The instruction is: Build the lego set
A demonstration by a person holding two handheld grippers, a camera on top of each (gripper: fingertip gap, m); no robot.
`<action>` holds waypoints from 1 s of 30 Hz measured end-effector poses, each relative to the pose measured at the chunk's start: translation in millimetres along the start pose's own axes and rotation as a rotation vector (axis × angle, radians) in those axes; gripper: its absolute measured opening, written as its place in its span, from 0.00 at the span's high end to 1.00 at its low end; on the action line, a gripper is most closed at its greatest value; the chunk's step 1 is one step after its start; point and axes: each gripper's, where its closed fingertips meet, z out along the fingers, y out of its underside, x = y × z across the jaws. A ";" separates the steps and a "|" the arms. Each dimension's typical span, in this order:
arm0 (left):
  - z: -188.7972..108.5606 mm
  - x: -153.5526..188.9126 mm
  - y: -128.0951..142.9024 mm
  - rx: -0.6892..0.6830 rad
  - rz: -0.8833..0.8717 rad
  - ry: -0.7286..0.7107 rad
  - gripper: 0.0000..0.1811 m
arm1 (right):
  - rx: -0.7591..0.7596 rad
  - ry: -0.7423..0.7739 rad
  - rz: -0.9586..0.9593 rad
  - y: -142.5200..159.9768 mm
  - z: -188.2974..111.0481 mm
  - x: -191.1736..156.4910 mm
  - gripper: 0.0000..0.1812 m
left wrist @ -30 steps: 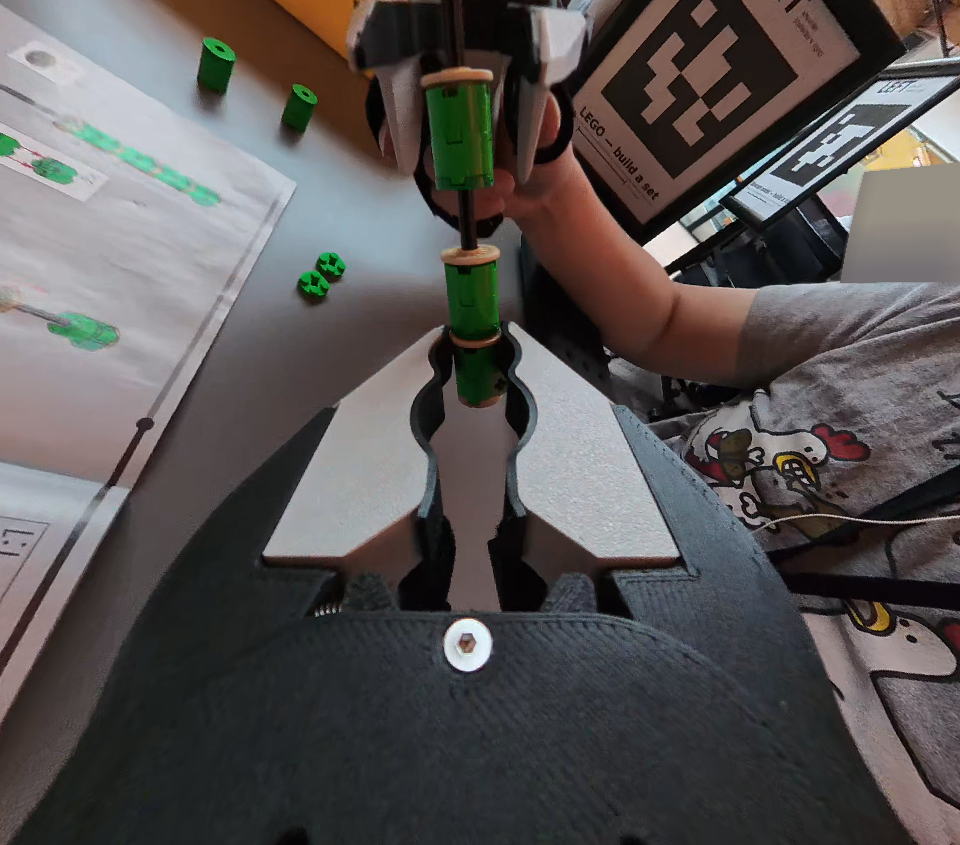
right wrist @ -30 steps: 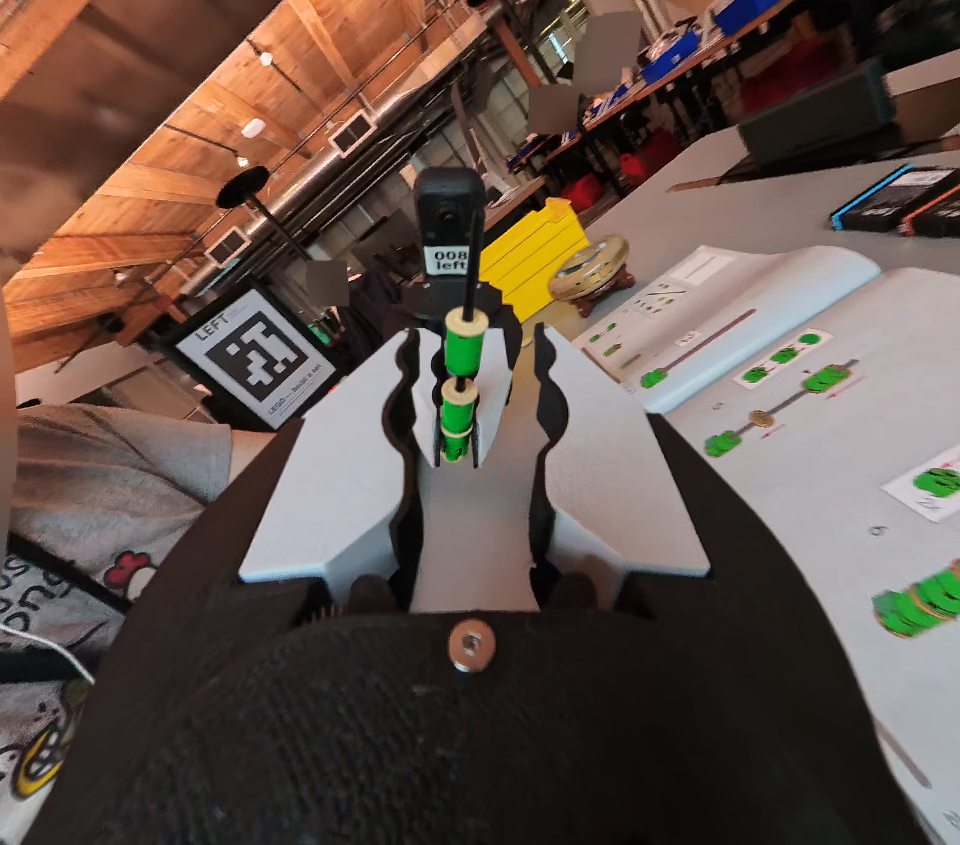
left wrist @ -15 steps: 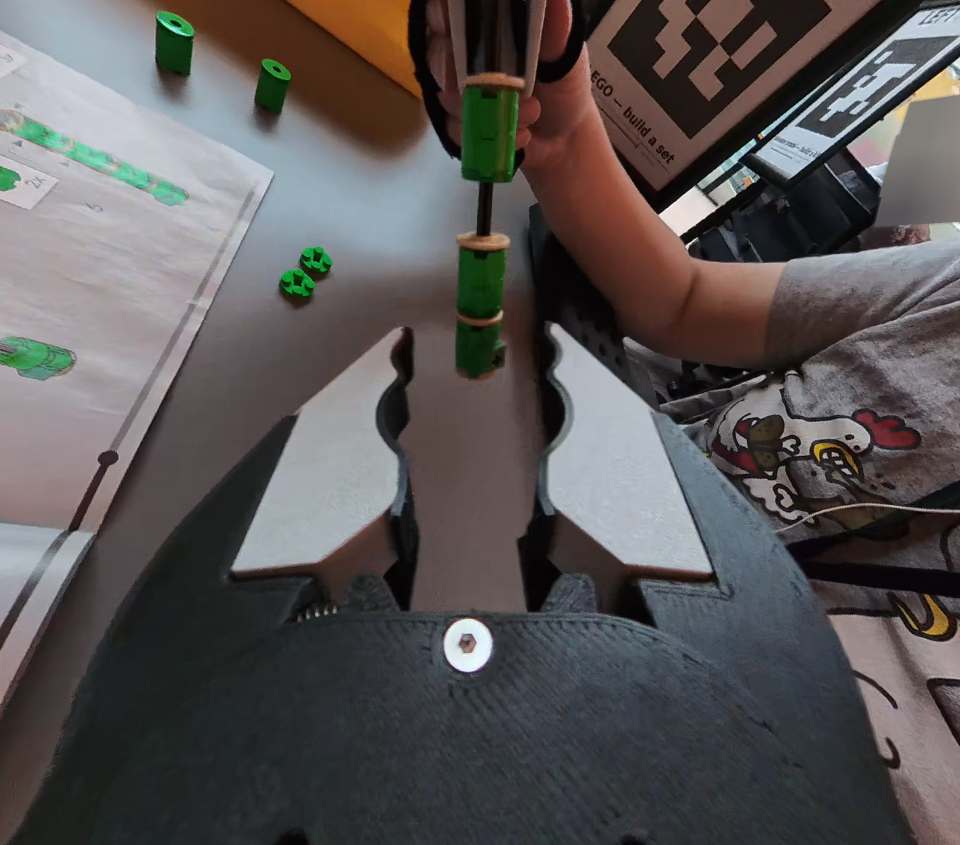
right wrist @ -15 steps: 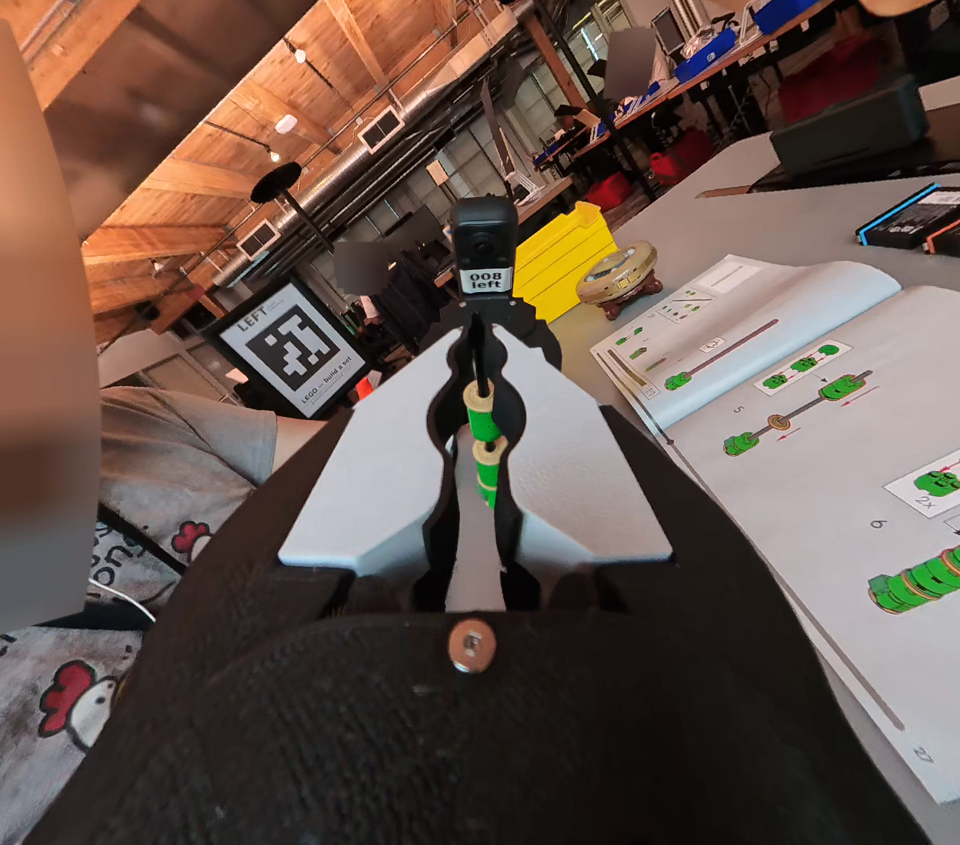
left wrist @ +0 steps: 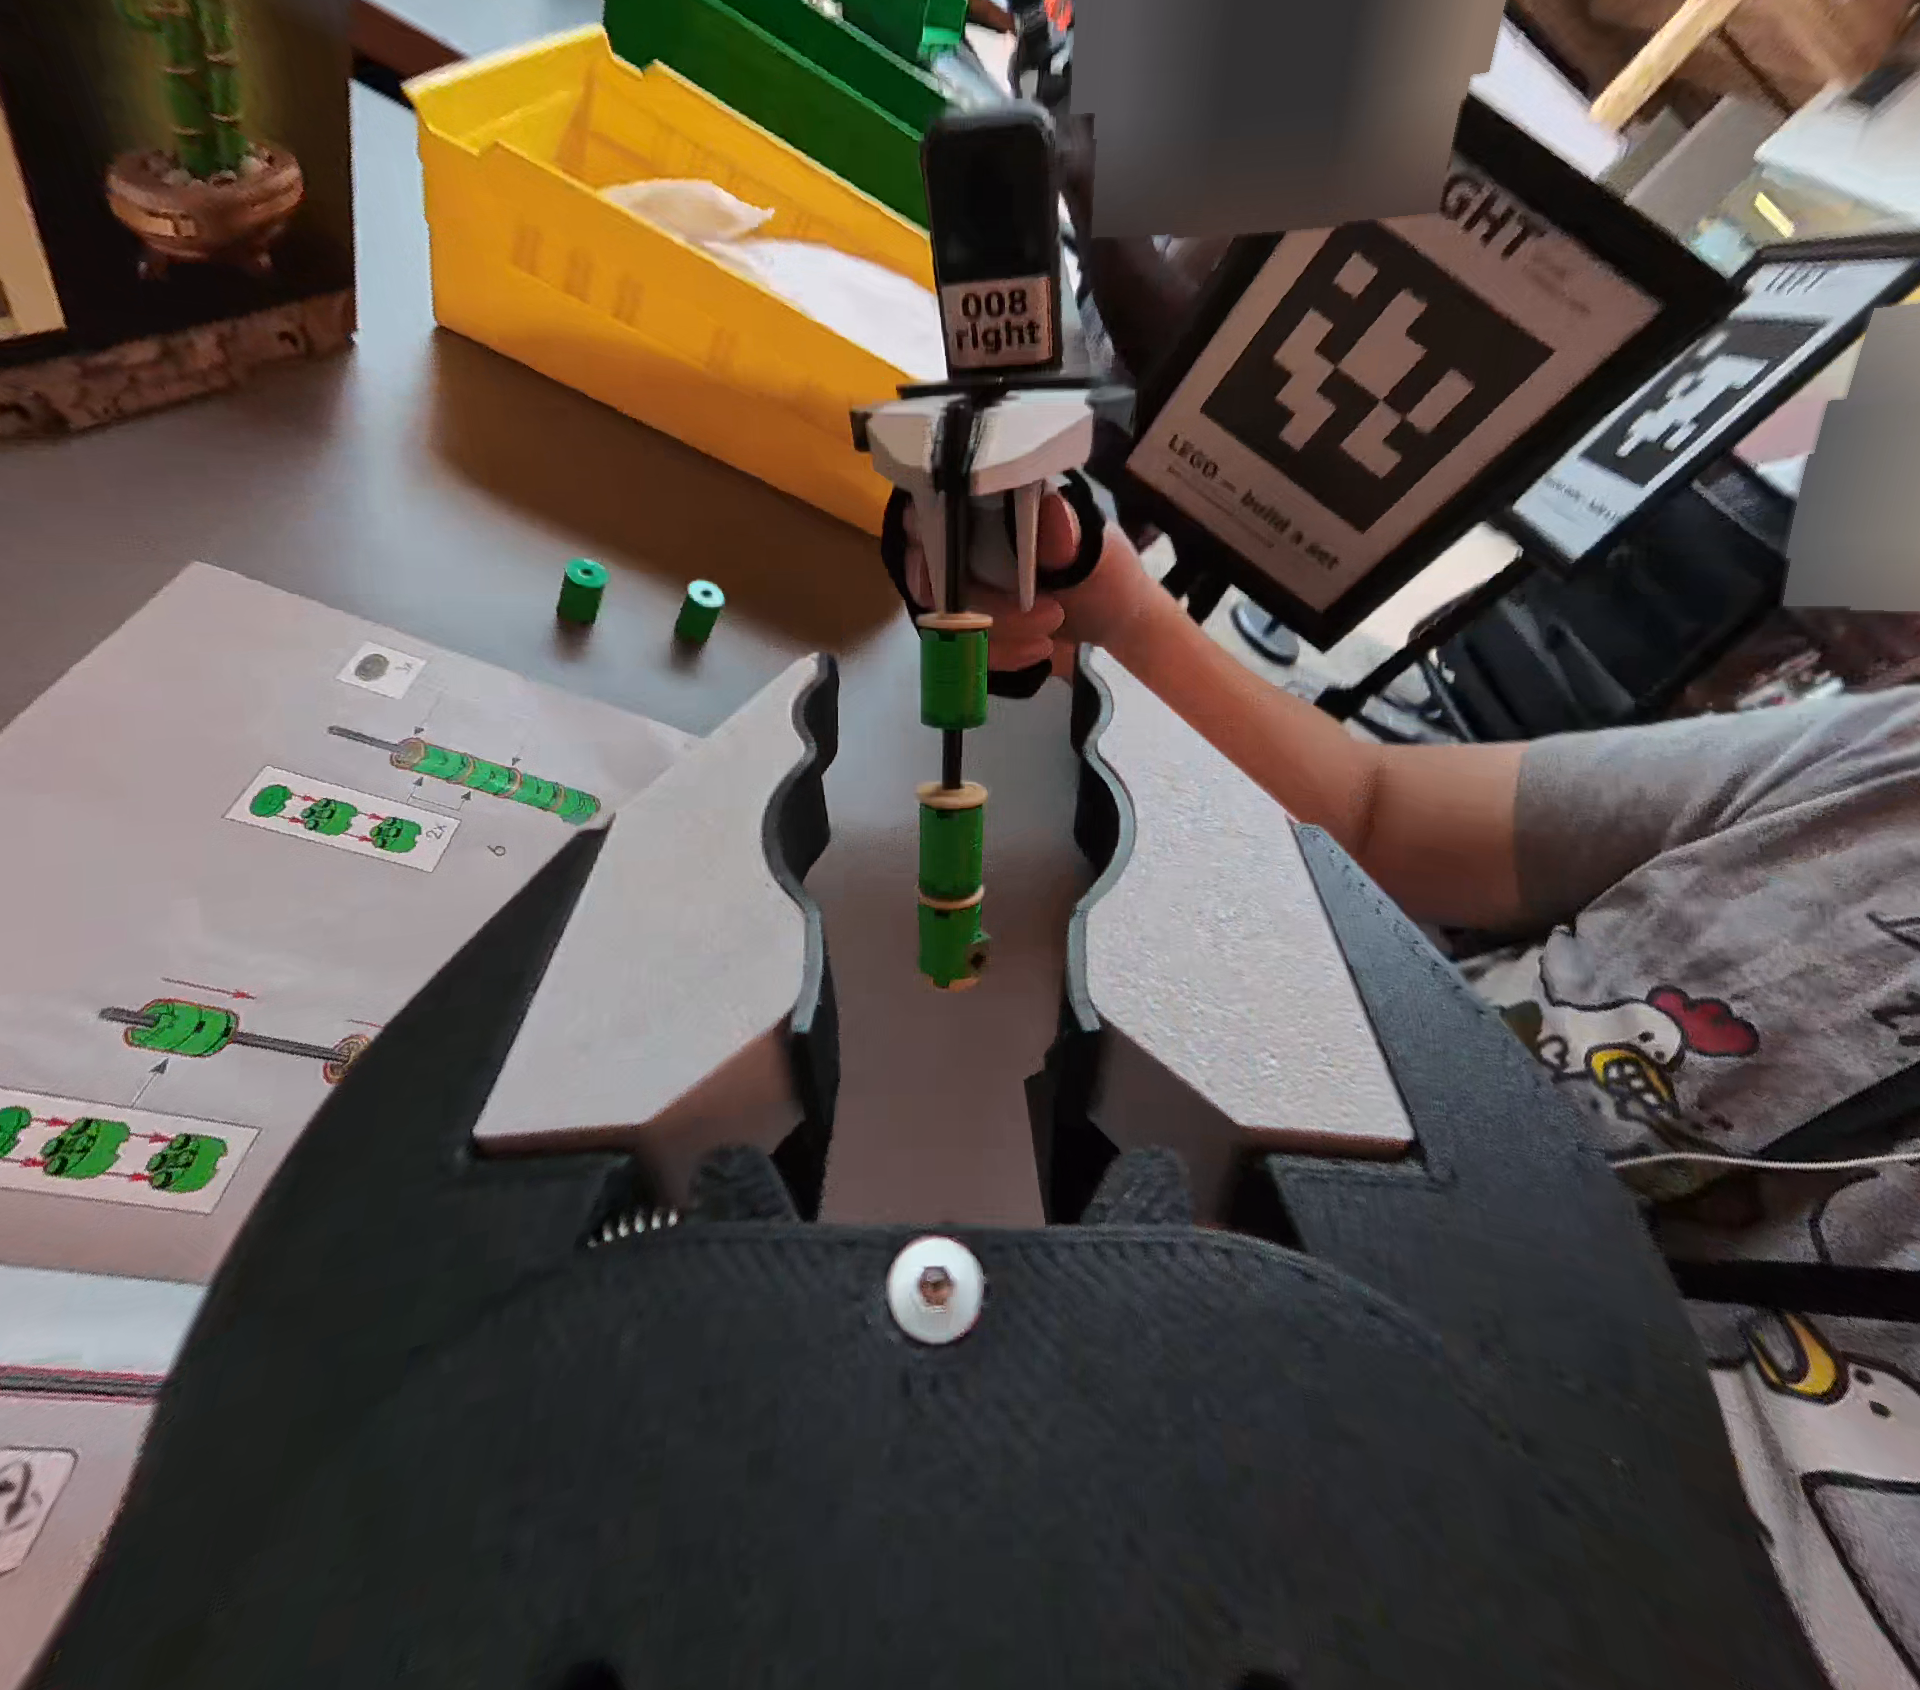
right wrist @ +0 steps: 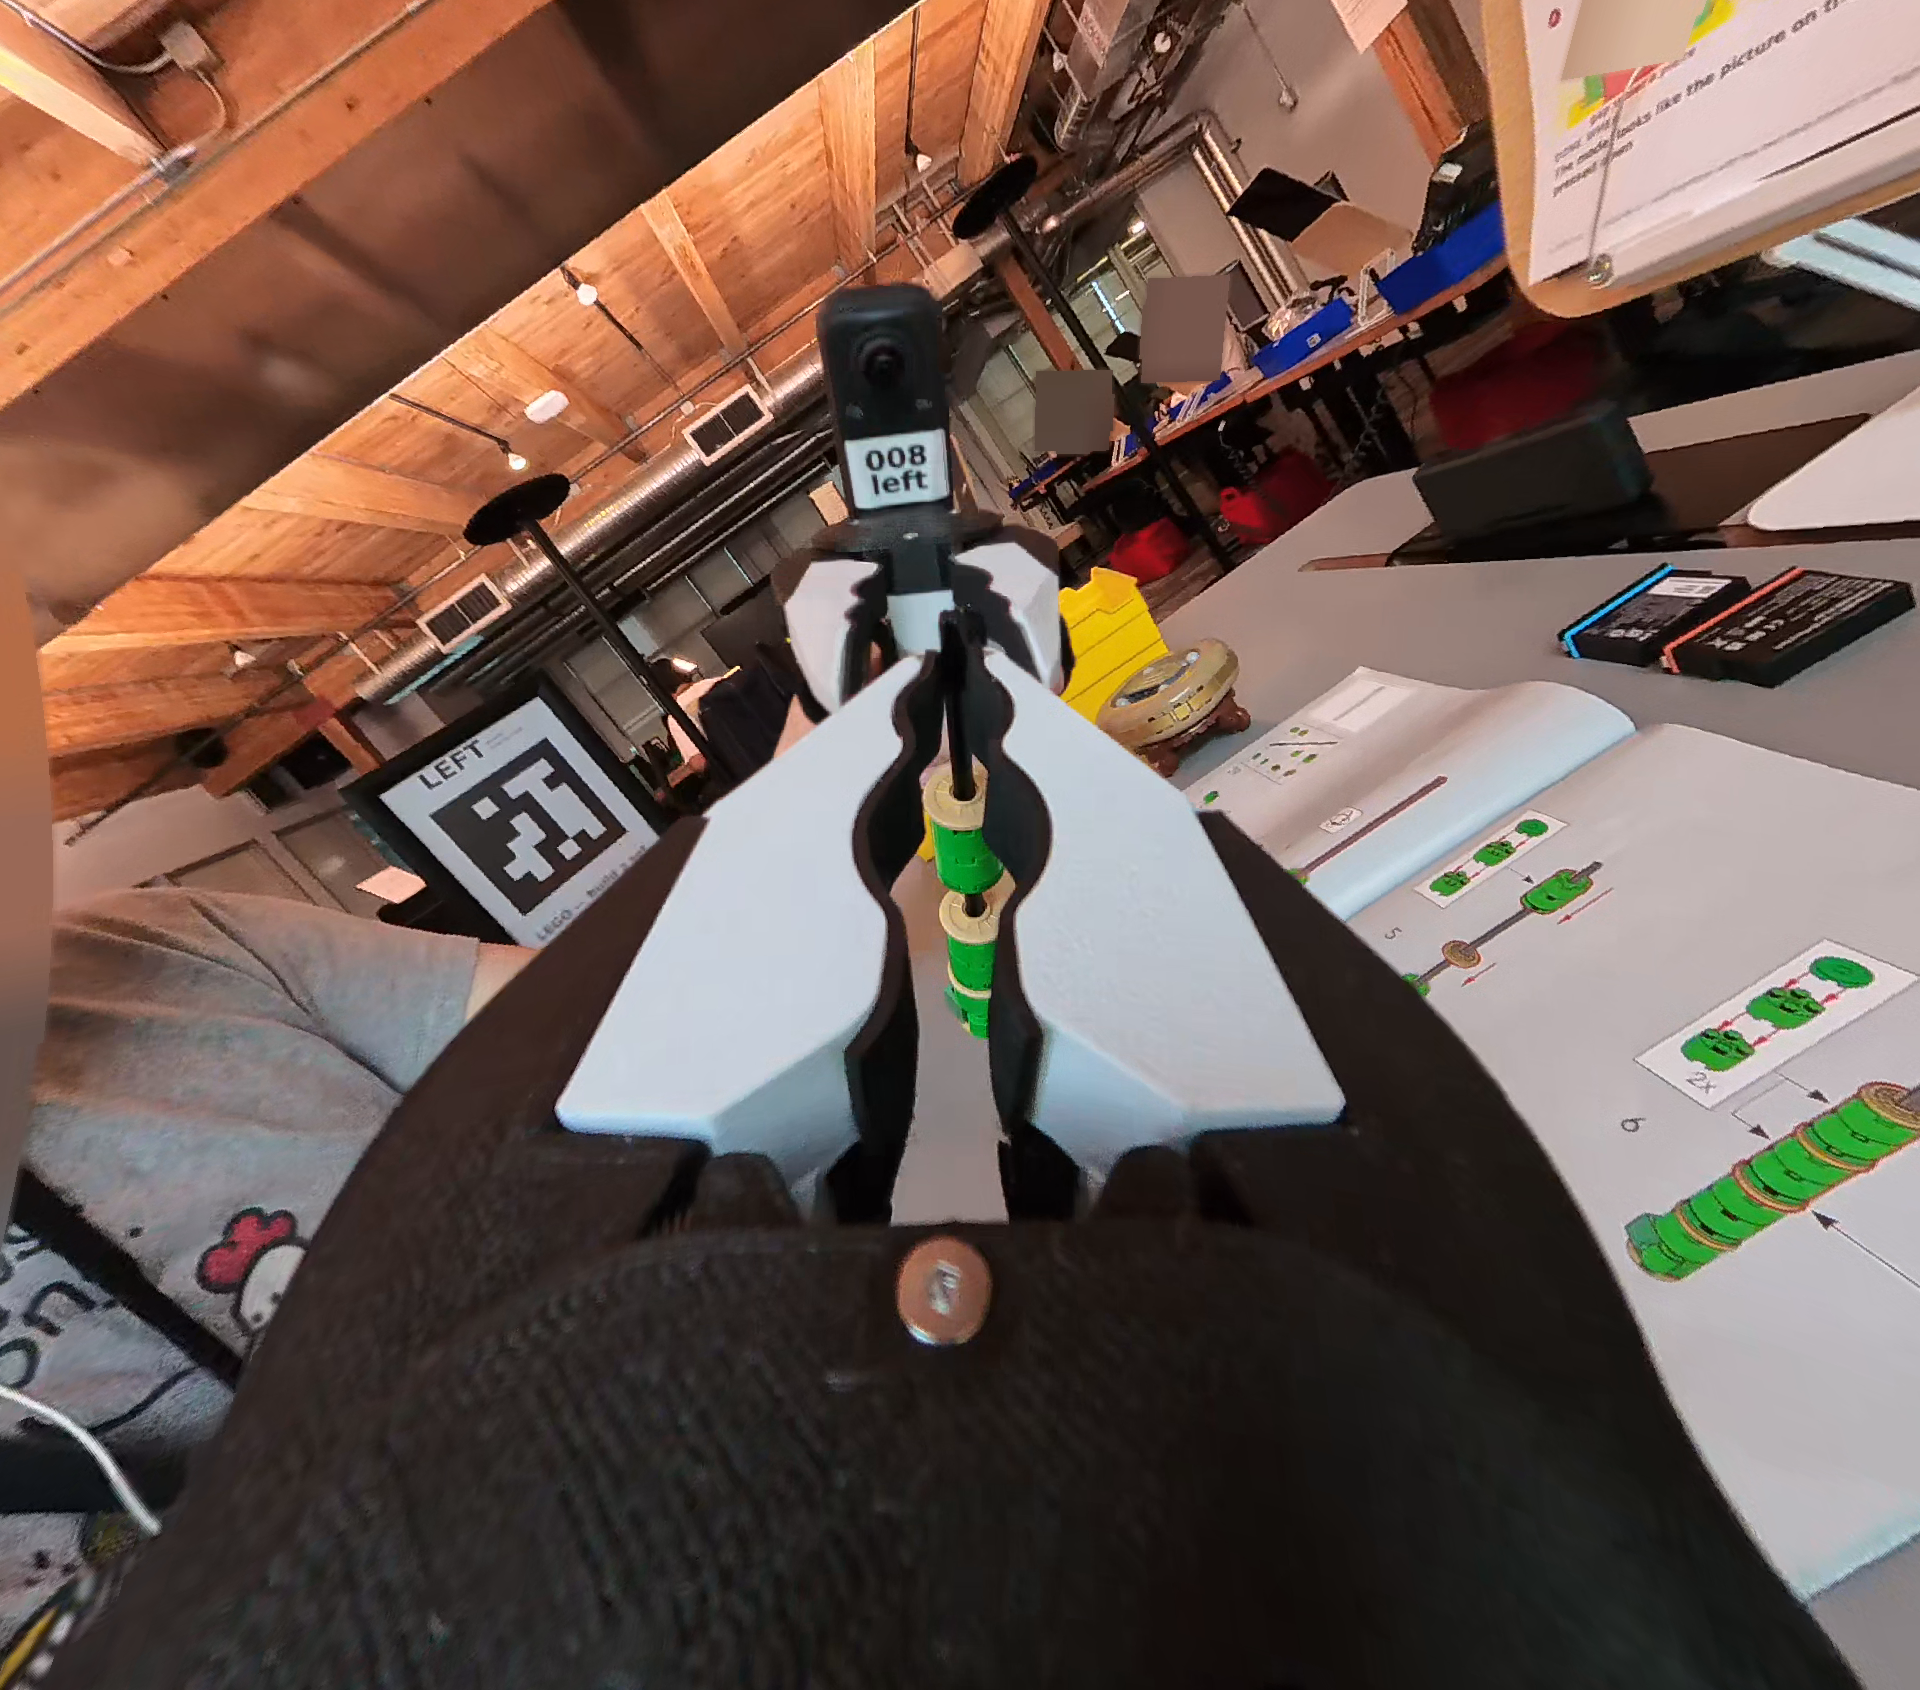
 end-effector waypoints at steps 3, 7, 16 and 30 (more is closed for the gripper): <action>21.2 -1.7 6.1 -0.060 0.031 0.007 0.79 | 0.001 0.000 -0.016 1.8 3.1 -0.3 0.99; 38.8 -3.0 15.6 -0.091 0.049 0.038 0.85 | -0.005 0.020 -0.012 4.7 4.3 5.8 0.99; 33.5 -4.7 19.6 -0.071 0.048 0.054 0.92 | -0.037 0.018 -0.097 11.5 10.4 4.0 0.99; 15.6 -16.6 17.9 0.007 -0.044 0.079 0.92 | -0.061 0.190 -0.229 -6.7 -26.4 22.5 0.98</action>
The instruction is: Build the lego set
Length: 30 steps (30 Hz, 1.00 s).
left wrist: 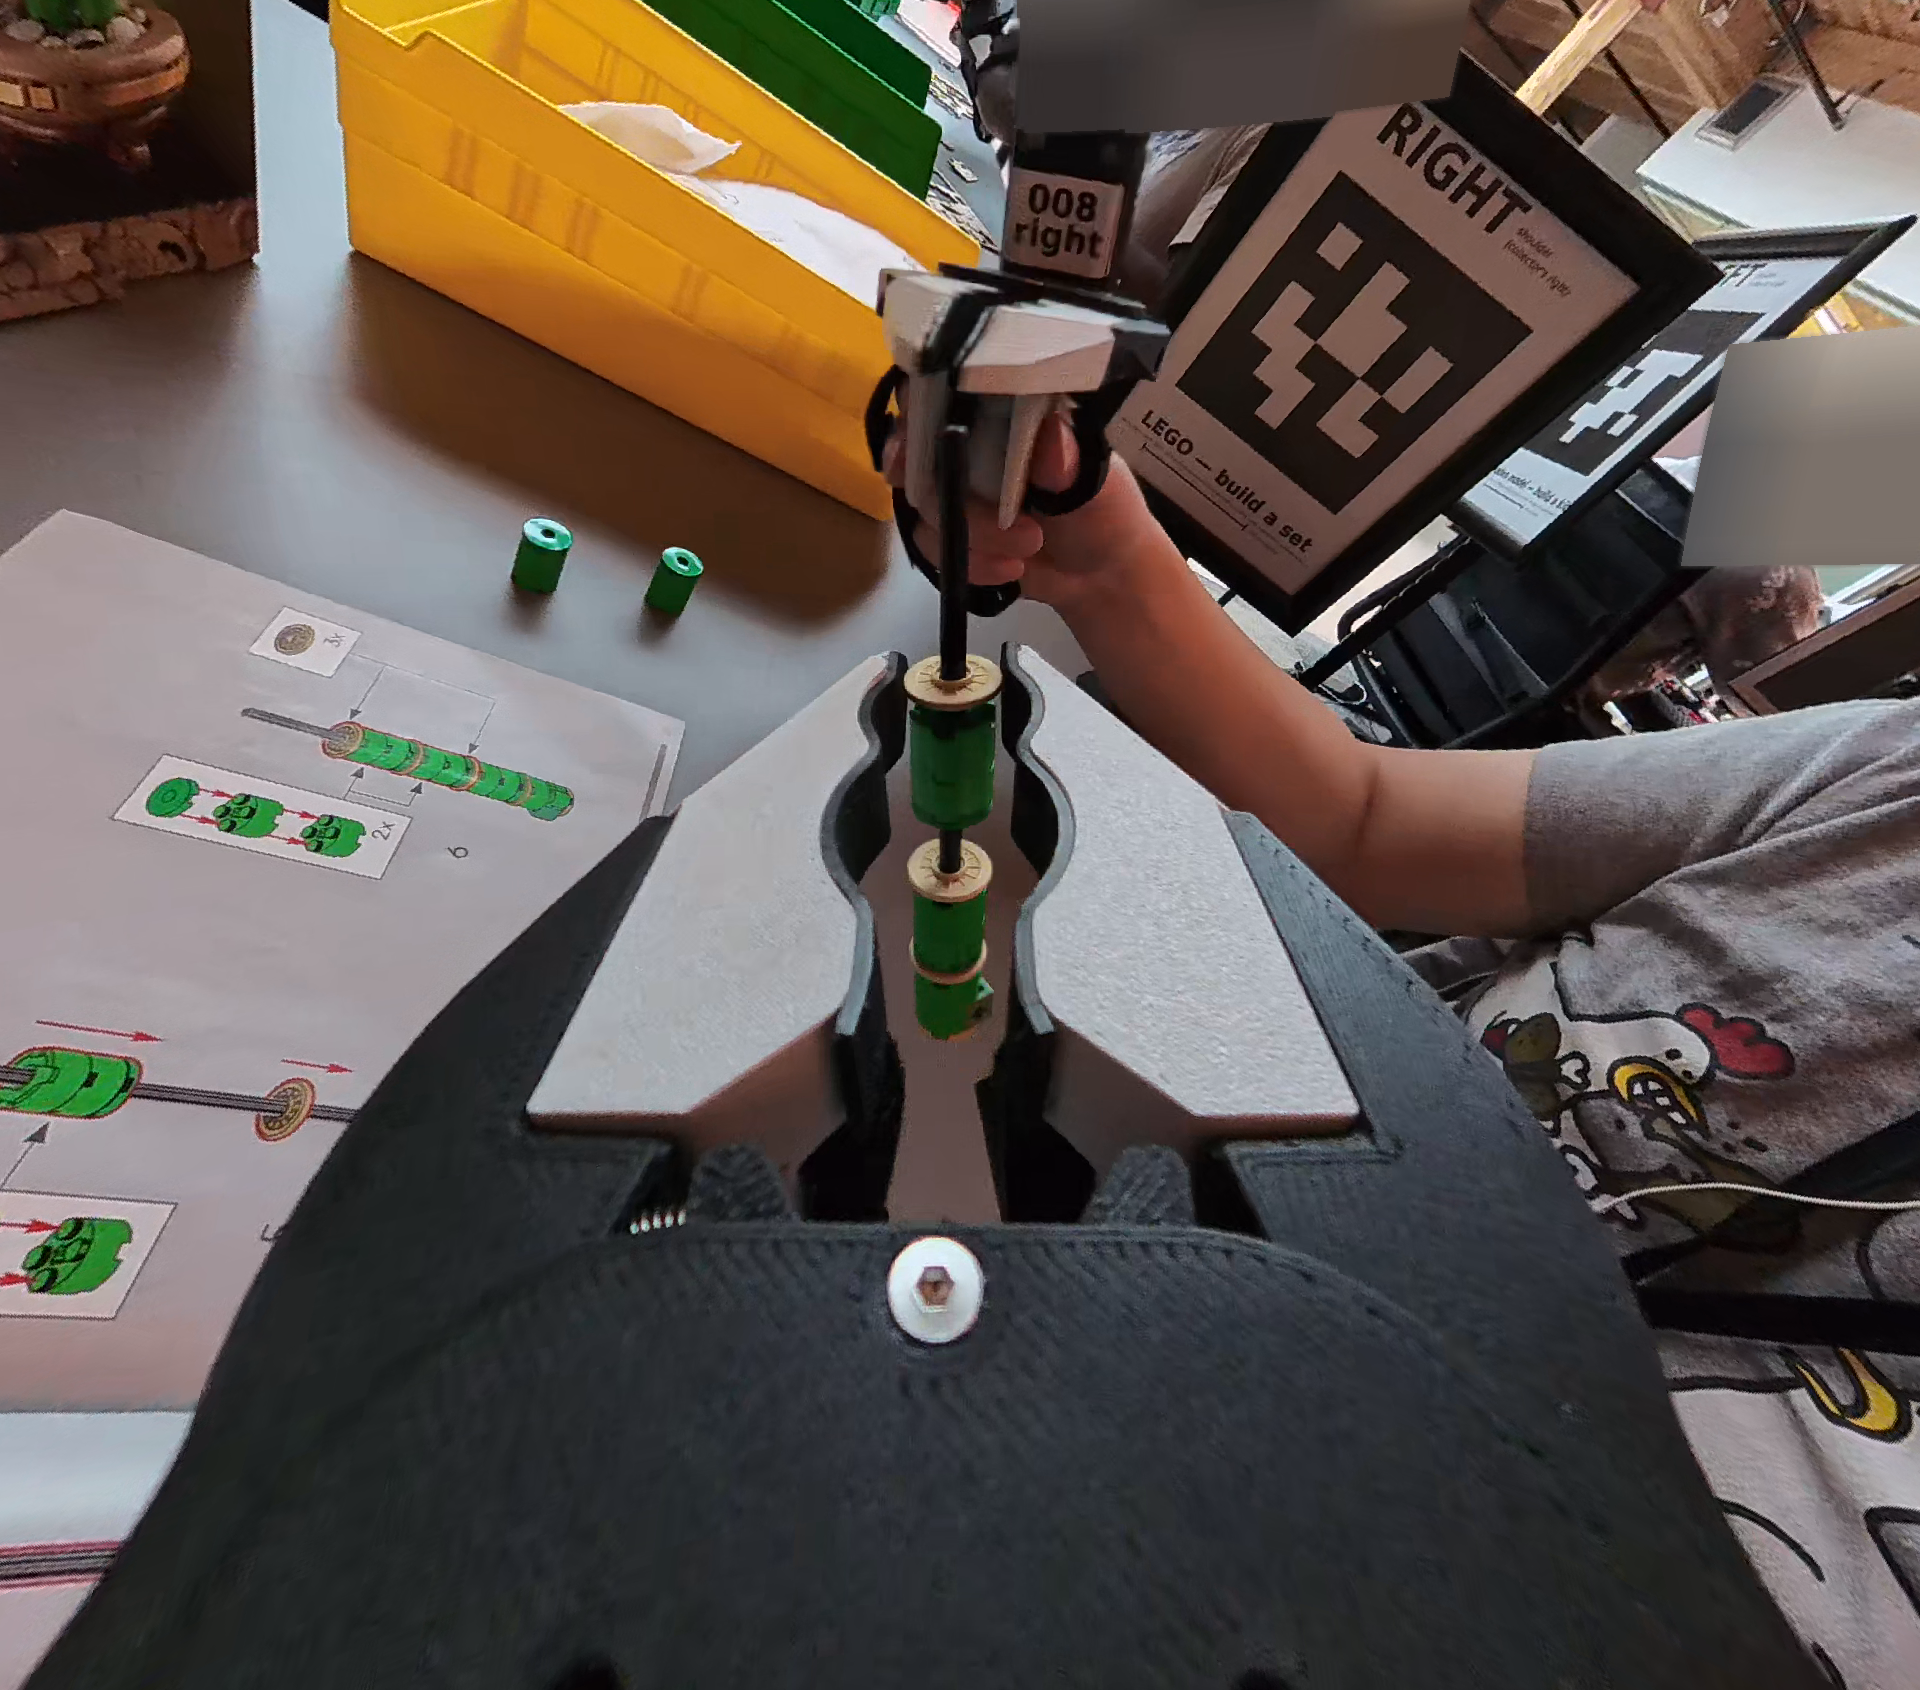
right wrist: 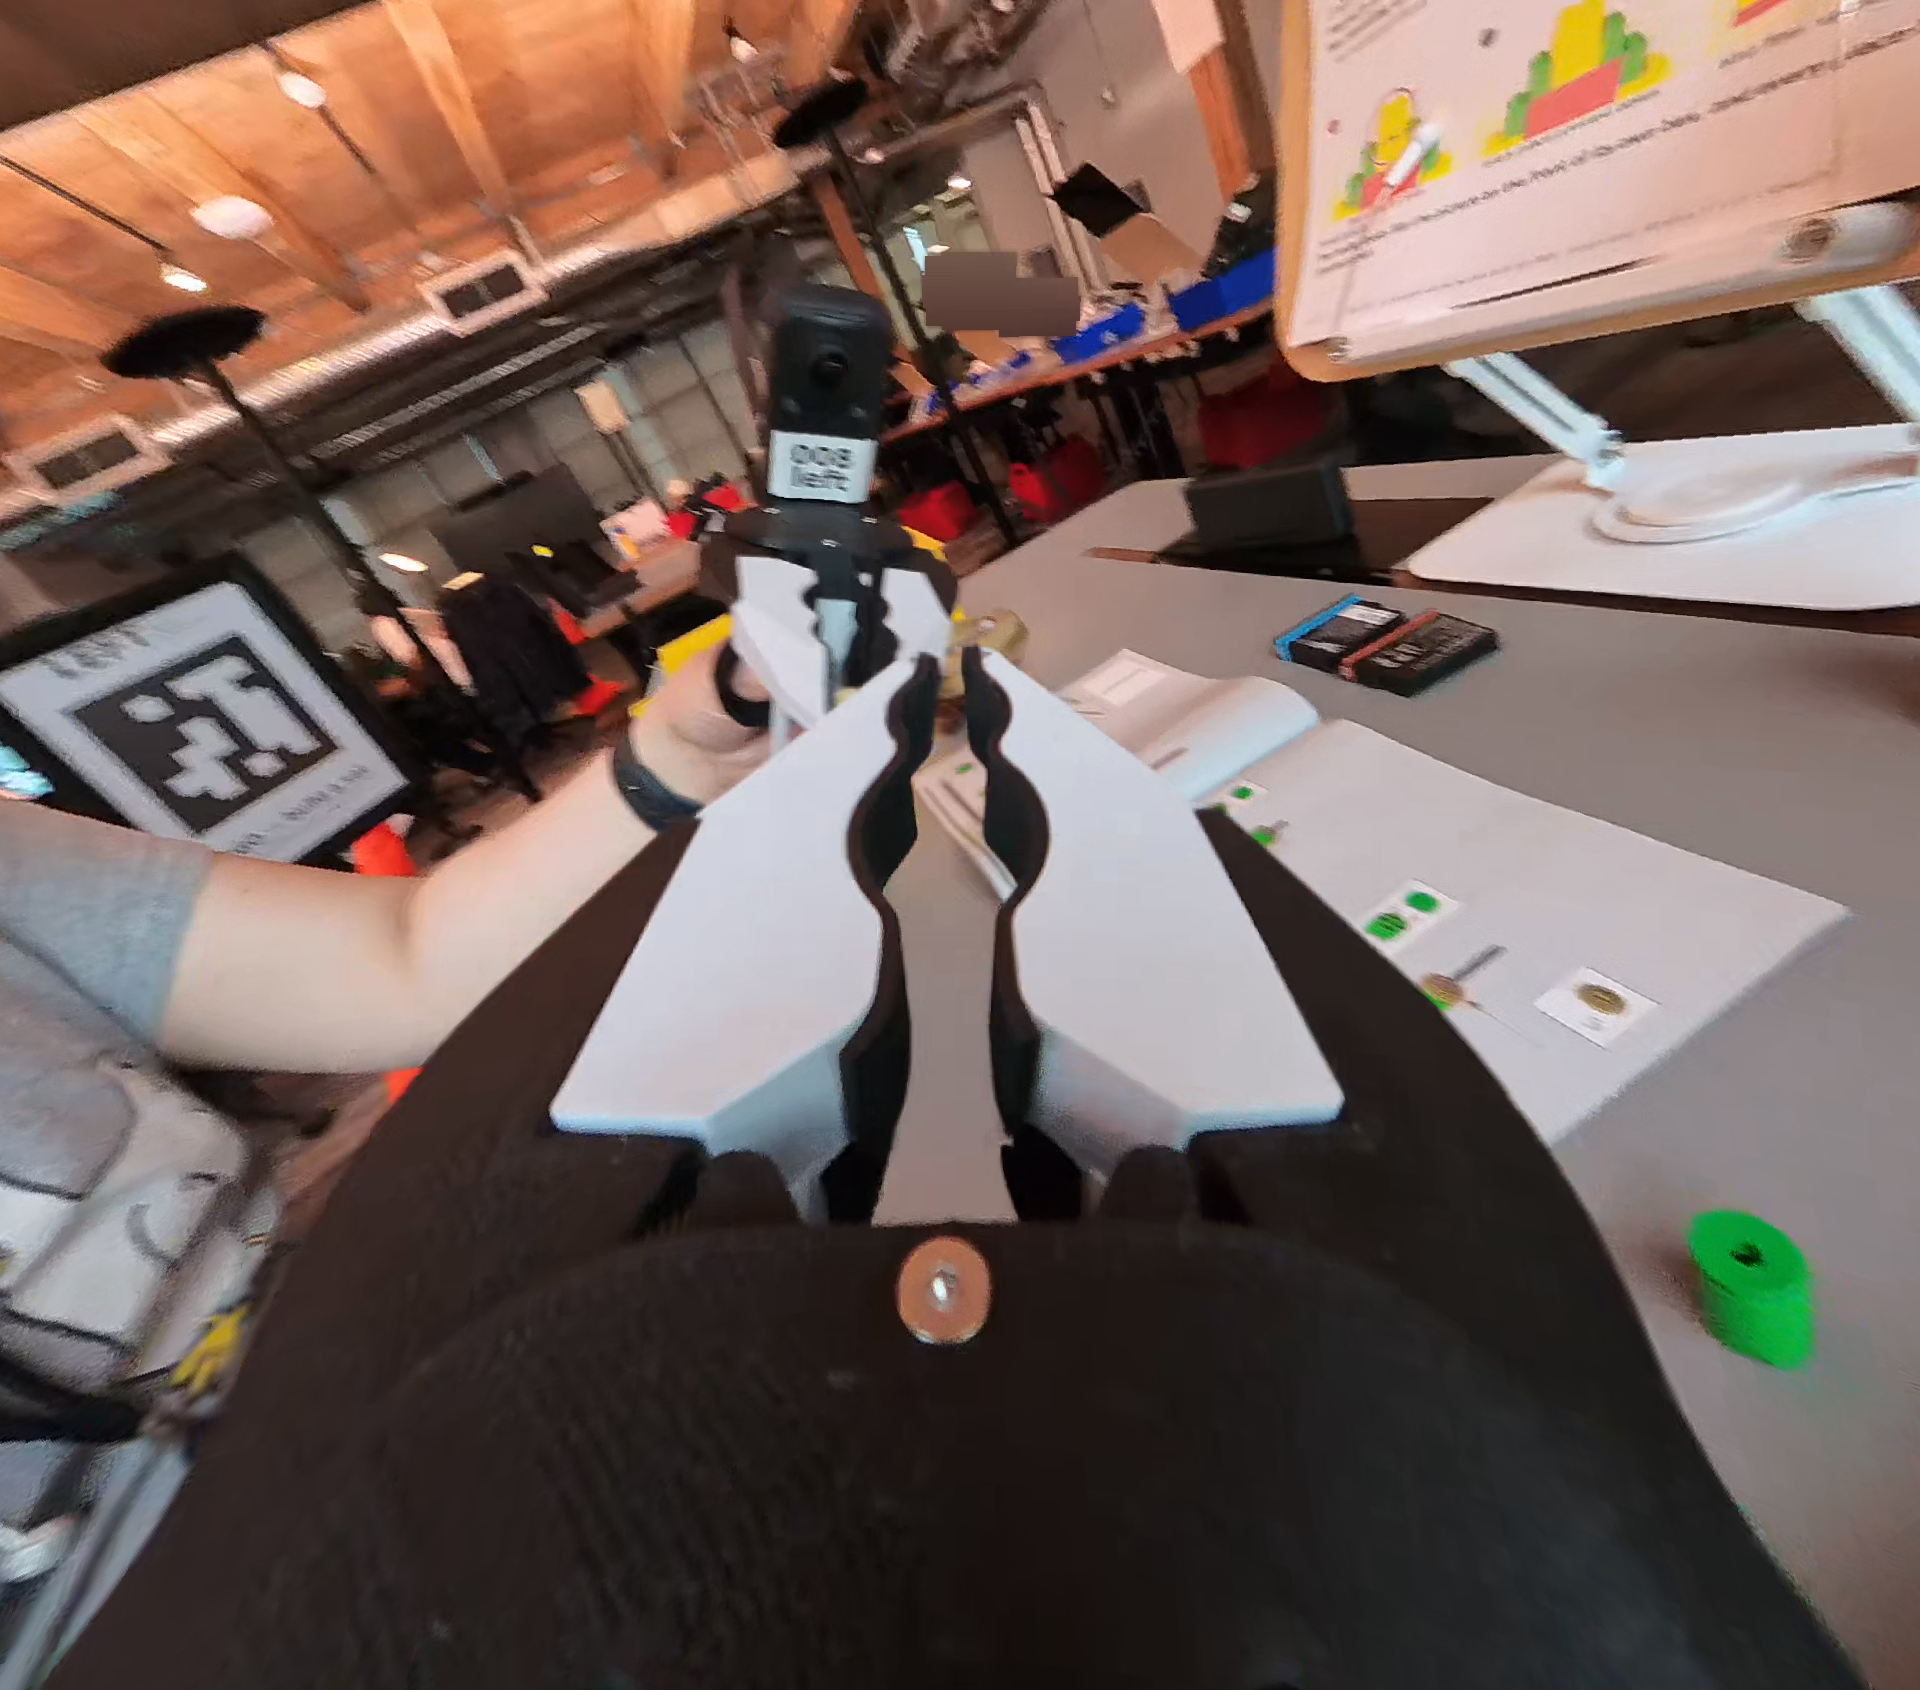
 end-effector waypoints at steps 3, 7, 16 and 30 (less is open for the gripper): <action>0.5 -2.1 2.8 -0.002 -0.012 0.006 0.92 | 0.022 0.013 0.000 -0.8 3.3 1.2 0.94; 7.8 -3.8 11.1 -0.034 -0.028 0.019 0.92 | 0.039 -0.060 0.087 5.3 16.6 -5.5 0.88; 24.2 -1.9 25.3 -0.101 -0.025 0.029 0.92 | -0.033 -0.090 0.189 28.2 36.8 -6.4 0.88; 24.6 -1.8 25.8 -0.099 -0.027 0.035 0.92 | -0.109 -0.155 0.208 37.4 34.0 -16.3 0.99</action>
